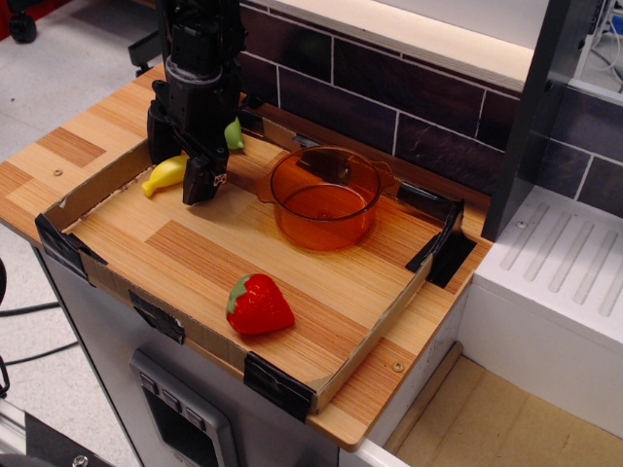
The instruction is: Put banana in pot
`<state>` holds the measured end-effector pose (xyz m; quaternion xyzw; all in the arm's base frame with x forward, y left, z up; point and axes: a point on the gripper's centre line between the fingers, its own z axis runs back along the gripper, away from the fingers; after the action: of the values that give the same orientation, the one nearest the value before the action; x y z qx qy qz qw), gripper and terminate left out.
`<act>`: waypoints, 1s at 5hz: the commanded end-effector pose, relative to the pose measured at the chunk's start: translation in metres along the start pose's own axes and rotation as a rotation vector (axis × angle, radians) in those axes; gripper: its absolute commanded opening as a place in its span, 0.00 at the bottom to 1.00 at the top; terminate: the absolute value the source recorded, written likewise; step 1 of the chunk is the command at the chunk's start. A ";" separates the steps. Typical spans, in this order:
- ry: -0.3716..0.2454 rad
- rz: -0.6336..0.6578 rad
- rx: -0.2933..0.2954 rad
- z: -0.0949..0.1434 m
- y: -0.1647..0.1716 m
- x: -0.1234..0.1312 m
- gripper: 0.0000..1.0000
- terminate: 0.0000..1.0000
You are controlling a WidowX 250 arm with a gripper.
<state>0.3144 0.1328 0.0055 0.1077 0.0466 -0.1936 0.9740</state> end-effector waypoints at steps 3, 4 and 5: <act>-0.041 0.080 -0.063 0.048 0.002 0.001 0.00 0.00; -0.066 0.106 -0.070 0.073 -0.008 -0.001 0.00 0.00; -0.032 0.187 -0.098 0.088 -0.020 0.003 0.00 0.00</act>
<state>0.3004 0.0903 0.0648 0.0459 0.0700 -0.1008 0.9914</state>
